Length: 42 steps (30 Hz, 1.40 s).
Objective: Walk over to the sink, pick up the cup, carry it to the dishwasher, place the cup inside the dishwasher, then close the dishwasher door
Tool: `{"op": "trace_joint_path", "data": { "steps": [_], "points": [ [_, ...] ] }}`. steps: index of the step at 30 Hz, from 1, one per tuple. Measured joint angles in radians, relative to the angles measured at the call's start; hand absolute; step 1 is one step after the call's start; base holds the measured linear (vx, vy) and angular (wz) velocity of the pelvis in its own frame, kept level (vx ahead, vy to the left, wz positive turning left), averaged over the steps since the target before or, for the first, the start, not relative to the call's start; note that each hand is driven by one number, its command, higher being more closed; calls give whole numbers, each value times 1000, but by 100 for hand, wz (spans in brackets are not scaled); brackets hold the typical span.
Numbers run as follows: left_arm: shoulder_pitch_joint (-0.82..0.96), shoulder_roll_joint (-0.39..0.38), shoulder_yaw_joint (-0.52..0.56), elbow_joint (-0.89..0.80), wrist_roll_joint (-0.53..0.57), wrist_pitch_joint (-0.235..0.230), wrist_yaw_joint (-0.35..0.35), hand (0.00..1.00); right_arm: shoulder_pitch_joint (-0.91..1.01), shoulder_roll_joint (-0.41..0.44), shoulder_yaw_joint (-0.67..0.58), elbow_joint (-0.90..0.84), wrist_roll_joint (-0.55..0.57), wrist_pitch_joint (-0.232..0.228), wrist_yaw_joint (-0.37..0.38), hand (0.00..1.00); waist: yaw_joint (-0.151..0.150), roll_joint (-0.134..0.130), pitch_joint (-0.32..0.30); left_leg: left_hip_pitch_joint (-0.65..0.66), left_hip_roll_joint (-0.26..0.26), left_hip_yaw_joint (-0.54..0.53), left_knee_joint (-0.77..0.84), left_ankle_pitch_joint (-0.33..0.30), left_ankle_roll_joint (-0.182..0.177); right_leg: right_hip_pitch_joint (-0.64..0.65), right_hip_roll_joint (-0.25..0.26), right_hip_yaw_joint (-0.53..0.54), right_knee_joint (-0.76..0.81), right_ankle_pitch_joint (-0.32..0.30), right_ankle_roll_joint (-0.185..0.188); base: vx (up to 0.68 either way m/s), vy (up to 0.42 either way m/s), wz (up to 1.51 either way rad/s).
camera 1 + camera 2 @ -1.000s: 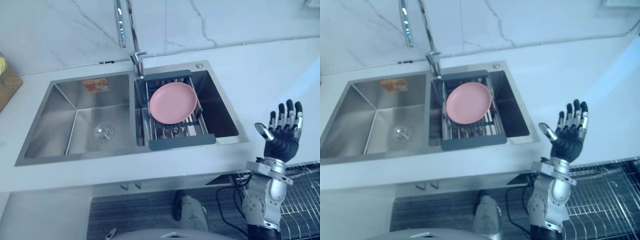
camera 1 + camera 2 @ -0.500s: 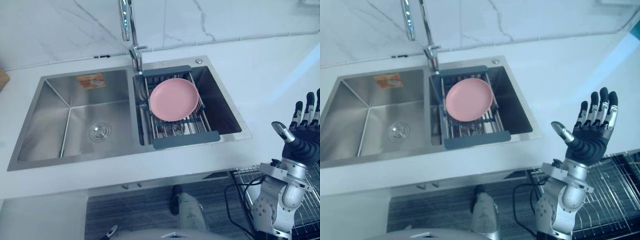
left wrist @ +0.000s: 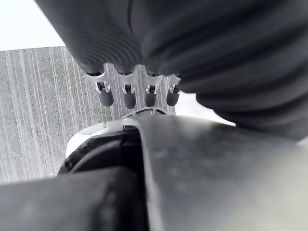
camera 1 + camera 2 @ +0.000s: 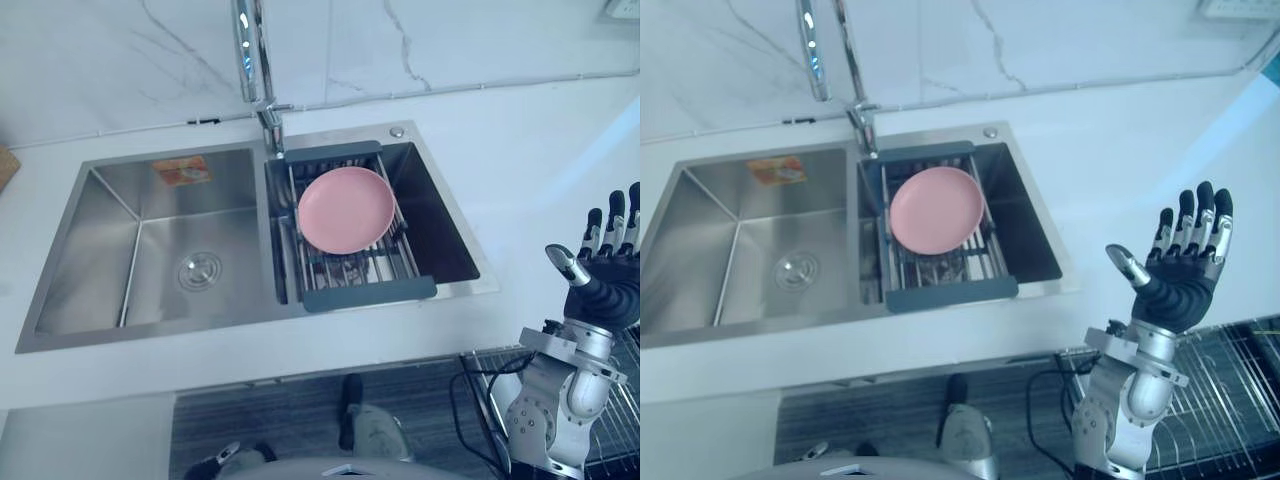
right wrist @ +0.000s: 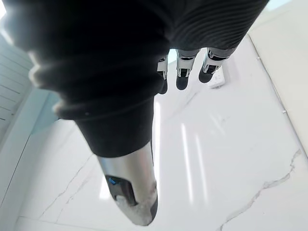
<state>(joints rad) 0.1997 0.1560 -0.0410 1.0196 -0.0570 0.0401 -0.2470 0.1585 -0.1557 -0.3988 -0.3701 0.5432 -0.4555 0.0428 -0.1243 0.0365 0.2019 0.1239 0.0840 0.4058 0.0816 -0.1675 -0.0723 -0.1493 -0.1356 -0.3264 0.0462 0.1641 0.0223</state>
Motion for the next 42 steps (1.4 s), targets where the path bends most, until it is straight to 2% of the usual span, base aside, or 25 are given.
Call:
{"op": "trace_joint_path", "data": {
  "steps": [5, 10, 11, 12, 14, 17, 18, 19, 20, 21, 22, 23, 24, 29, 34, 42],
  "points": [
    [3, 1, -4, -10, 6, -3, 3, 0, 17, 0, 1, 9, 0, 0, -1, 0, 4, 0, -2, 17, -30, 10, 4, -12, 22, 24, -19, 19, -27, 30, 13, -41, 96, -7],
    [13, 2, -3, -26, 7, -3, 4, 0, 19, 0, 6, 47, 0, 5, 5, 0, 10, -6, -8, 34, -32, 36, 5, -26, 20, 26, -12, 43, -32, 32, 15, 2, 18, -17],
    [16, 2, -3, -26, 12, -2, 7, 0, 20, 0, 6, 47, 1, 15, 14, 0, 7, -6, -12, 36, -32, 40, 5, -29, 20, 26, -9, 46, -35, 32, 16, 29, 16, -29],
    [19, 1, -2, -27, 6, 3, 25, 0, 16, -1, 32, 75, 1, 62, 41, 0, 11, -11, -17, 56, -31, 62, 5, -36, 19, 33, 1, 65, -39, 33, 18, 29, 19, -28],
    [20, 1, -2, -26, 0, 10, 28, 0, 22, 1, 46, 78, 1, 94, 42, 0, 10, -11, -21, 67, -30, 64, 9, -46, 20, 44, 2, 65, -38, 35, 19, 12, 27, -14],
    [20, 2, -2, -26, -1, 17, 26, 0, 31, 5, 47, 77, 1, 97, 42, 0, 6, -16, -26, 67, -32, 60, 19, -58, 25, 39, -5, 75, -14, 24, 33, -3, 9, 1],
    [21, 3, -2, -26, 1, 19, 21, 0, 46, 23, 47, 71, 1, 99, 45, 0, 7, -19, -29, 67, -33, 57, 21, -62, 31, 26, -11, 96, 19, 12, 49, -5, 35, 8],
    [21, 4, -3, -24, 1, 30, 21, 0, 64, 46, 47, 71, 1, 105, 50, 0, 7, -28, -35, 60, -35, 55, 24, -63, 35, 14, -15, 102, 31, 19, 56, -6, 42, 5],
    [22, 4, -2, -25, 0, 33, 21, 0, 70, 55, 49, 71, 1, 110, 53, 0, 9, -23, -43, 55, -35, 57, 25, -63, 37, 13, -14, 102, 22, 28, 62, -7, 34, 1],
    [25, 4, 0, -25, -4, 38, 21, 0, 75, 61, 62, 72, 2, 115, 57, 0, 12, -18, -56, 44, -30, 64, 27, -64, 42, 13, -14, 97, 6, 28, 57, 0, 0, 0],
    [26, 7, -2, -23, -18, 44, 23, 0, 74, 60, 92, 73, 2, 116, 61, 0, 7, -19, -58, 33, -21, 65, 44, -68, 45, 9, -18, 84, 47, -37, 30, 46, -37, 5],
    [23, 10, -2, -25, -33, 50, 23, 0, 69, 59, 122, 75, 1, 116, 62, 0, 11, -23, -59, 32, -18, 63, 51, -70, 41, 12, -10, 67, 50, -44, 33, 52, -59, 5],
    [21, 10, -3, -25, -41, 55, 23, 0, 62, 59, 133, 80, 1, 116, 62, 0, 15, -24, -59, 32, -16, 64, 58, -72, 37, 14, -4, 66, 44, -30, 41, 43, -77, -9],
    [16, 11, -8, -29, -77, 68, 37, 0, 18, 61, 189, 123, -1, 130, 57, 0, 40, -22, -60, 37, 6, 70, 73, -80, 22, 54, 31, 66, -50, 12, 29, 15, -43, -8],
    [18, 10, -8, -28, -76, 67, 49, 0, 22, 60, 187, 113, 0, 158, 61, 0, 40, -23, -59, 53, 4, 79, 69, -83, 18, 104, 38, 66, -128, 48, 31, -42, 15, -5],
    [18, 9, -10, -28, -76, 66, 63, 0, 23, 60, 187, 111, -1, 158, 79, 0, 42, -20, -61, 66, 8, 83, 52, -84, 12, 111, 41, 66, -135, 38, 26, -34, 9, -1]
  ]
}}
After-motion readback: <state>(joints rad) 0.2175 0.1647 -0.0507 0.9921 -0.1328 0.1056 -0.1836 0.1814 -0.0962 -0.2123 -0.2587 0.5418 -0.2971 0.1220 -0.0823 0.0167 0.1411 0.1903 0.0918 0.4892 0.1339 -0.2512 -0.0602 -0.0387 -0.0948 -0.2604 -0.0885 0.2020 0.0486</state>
